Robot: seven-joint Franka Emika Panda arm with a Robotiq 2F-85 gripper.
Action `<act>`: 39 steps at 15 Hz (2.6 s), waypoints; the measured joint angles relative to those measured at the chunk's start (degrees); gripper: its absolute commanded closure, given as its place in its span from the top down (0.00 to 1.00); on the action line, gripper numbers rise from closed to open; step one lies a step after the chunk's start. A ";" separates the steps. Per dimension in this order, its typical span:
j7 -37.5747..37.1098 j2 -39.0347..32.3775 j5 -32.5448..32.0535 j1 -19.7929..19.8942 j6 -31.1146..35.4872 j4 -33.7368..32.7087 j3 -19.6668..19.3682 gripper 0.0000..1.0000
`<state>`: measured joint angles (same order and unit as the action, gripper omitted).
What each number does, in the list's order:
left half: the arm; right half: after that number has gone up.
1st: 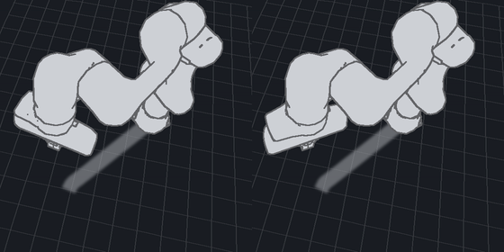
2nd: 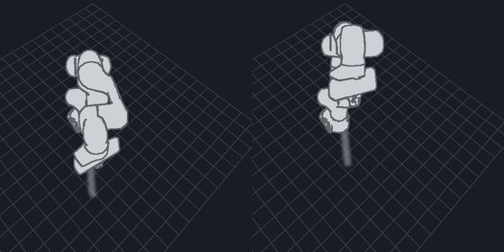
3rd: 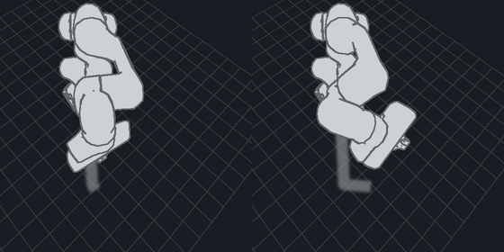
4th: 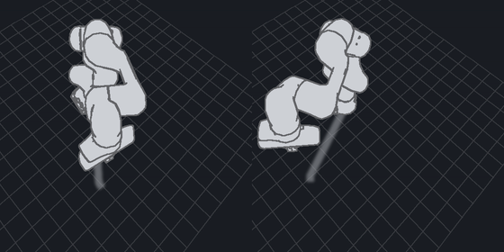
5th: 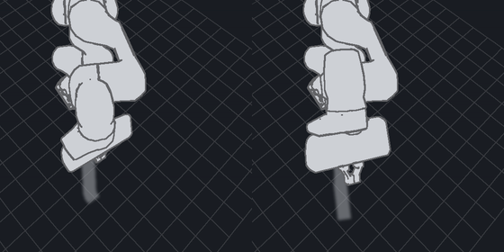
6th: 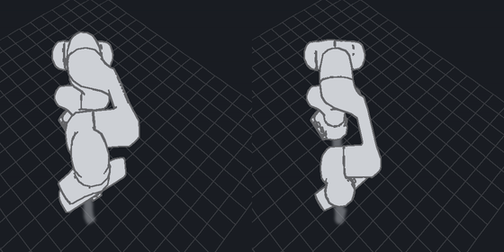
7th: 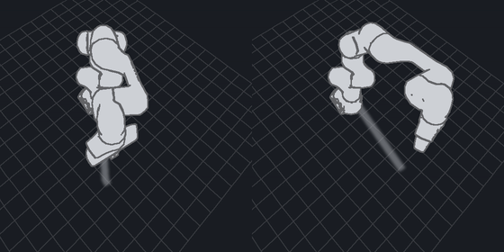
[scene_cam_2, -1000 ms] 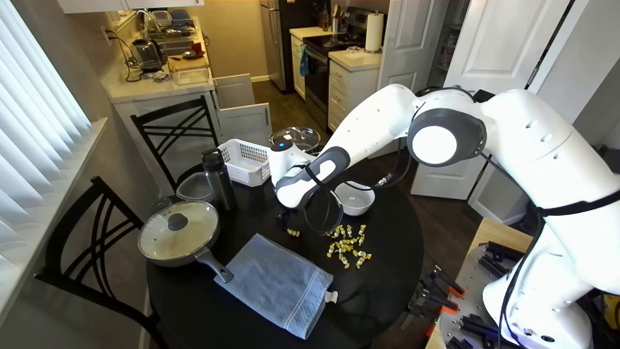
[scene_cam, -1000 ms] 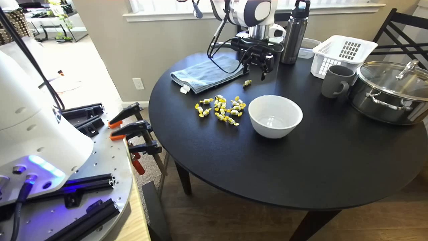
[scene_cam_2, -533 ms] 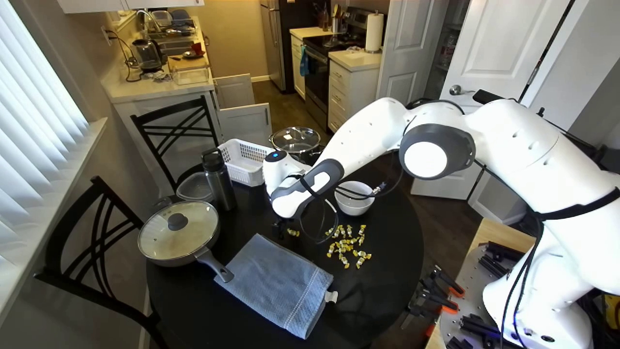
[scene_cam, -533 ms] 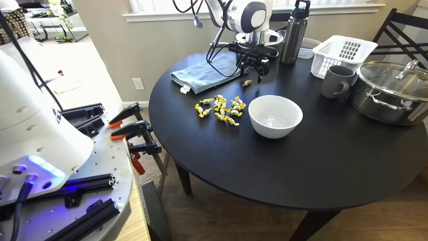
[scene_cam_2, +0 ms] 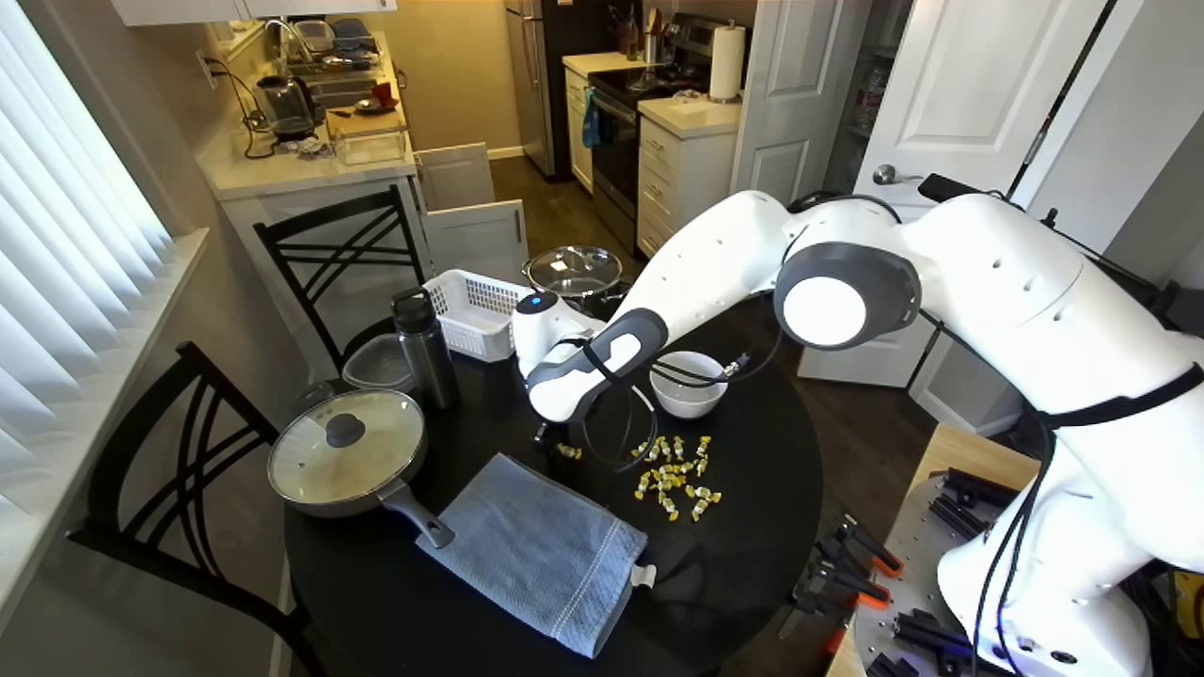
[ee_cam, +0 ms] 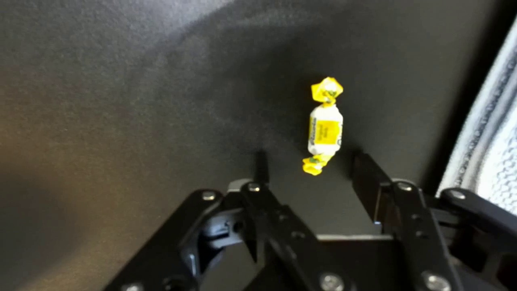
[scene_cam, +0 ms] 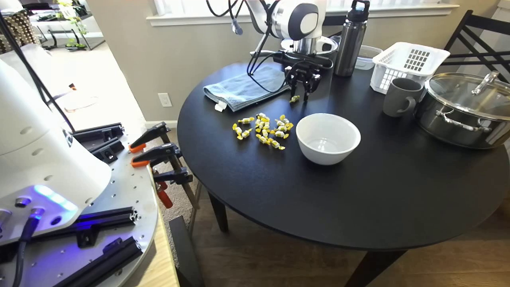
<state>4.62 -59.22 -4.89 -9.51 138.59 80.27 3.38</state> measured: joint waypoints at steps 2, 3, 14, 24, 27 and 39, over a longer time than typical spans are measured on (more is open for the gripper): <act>0.00 0.13 0.00 0.00 -0.95 0.01 -0.03 0.15; 0.00 0.25 0.00 0.00 -1.70 0.02 -0.03 0.08; 0.00 2.16 -0.99 -0.72 -5.71 0.17 -0.61 0.04; -6.63 18.55 -15.45 -2.24 -15.11 9.73 -12.32 0.04; -7.37 20.66 -16.71 -1.44 -23.76 12.77 -13.08 0.04; -19.18 18.66 -21.87 -1.34 -29.32 19.75 -11.18 0.04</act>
<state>-14.55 -40.56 -26.76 -10.86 109.26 100.01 -7.80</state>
